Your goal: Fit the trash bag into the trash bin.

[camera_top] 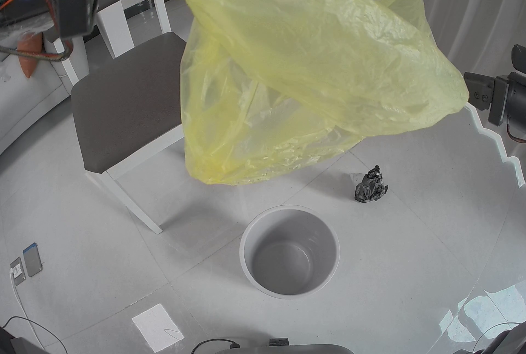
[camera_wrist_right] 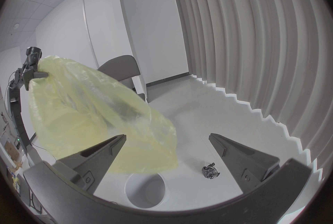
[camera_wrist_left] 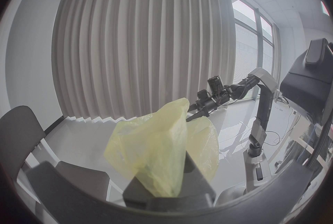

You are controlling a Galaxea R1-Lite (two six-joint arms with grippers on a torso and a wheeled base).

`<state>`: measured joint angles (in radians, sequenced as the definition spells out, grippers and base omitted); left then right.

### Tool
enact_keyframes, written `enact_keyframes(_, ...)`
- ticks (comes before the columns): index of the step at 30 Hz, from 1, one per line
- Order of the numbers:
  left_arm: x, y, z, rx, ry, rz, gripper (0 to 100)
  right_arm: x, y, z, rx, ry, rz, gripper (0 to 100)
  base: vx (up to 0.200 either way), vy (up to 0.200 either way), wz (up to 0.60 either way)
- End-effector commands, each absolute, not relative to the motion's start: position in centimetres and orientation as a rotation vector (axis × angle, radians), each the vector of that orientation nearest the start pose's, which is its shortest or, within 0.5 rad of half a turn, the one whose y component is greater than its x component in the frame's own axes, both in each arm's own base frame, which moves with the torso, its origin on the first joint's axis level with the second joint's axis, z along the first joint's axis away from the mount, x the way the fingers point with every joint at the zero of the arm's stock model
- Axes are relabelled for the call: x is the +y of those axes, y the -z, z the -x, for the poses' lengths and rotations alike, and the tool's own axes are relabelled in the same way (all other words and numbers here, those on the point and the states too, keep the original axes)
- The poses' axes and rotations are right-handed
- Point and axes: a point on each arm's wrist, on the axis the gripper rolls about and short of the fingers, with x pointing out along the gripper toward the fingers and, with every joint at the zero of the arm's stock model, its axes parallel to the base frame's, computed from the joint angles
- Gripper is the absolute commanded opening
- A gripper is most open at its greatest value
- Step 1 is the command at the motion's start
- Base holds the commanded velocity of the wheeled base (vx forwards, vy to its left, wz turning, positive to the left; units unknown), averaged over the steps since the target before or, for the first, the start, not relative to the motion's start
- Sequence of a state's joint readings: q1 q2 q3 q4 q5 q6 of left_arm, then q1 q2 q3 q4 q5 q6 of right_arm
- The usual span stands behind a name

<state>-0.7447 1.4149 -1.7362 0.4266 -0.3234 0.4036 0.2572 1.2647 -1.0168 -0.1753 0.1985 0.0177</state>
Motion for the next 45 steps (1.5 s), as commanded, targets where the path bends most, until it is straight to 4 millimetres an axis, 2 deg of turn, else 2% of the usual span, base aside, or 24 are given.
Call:
enact_keyframes(1, -13.9, -41.4, -13.6, -0.123, 1.090, -0.384, 0, 6.1, -30.0, -21.2, 0.124, -0.463, -0.009, 100, 0.000, 0.000, 0.00)
enact_keyframes(4, -13.9, -41.5, -13.5, -0.133, 1.096, -0.381, 0, 6.2, -29.7, -22.0, 0.141, -0.463, -0.010, 100, 0.000, 0.000, 0.00)
enact_keyframes(16, -13.6, -41.9, -13.1, -0.163, 1.096, -0.372, 0, 6.9, -28.3, -22.5, 0.206, -0.523, -0.013, 100, 0.000, 0.000, 0.00)
enact_keyframes(21, -13.5, -42.0, -13.3, -0.171, 1.088, -0.368, 0, 7.3, -28.4, -21.7, 0.211, -0.550, -0.012, 100, 0.000, 0.000, 0.00)
enact_keyframes(26, -13.5, -42.0, -13.3, -0.171, 1.085, -0.366, 0, 6.6, -29.7, -18.6, 0.222, -0.564, -0.009, 100, 0.000, 0.000, 0.00)
enact_keyframes(29, -13.2, -42.2, -13.0, -0.184, 1.082, -0.364, 0, 6.2, -29.9, -17.8, 0.246, -0.553, -0.013, 100, 0.000, 0.000, 0.00)
enact_keyframes(33, -12.9, -42.4, -12.7, -0.192, 1.081, -0.362, 0, 5.5, -29.6, -17.9, 0.274, -0.515, -0.021, 100, 0.000, 0.000, 0.00)
enact_keyframes(42, -12.9, -42.6, -12.6, -0.215, 1.081, -0.356, 0, 5.7, -29.8, -18.2, 0.269, -0.523, -0.021, 100, 0.000, 0.000, 0.00)
enact_keyframes(45, -13.1, -42.9, -12.6, -0.240, 1.089, -0.348, 0, 6.0, -30.1, -18.9, 0.264, -0.525, -0.021, 100, 0.000, 0.000, 0.00)
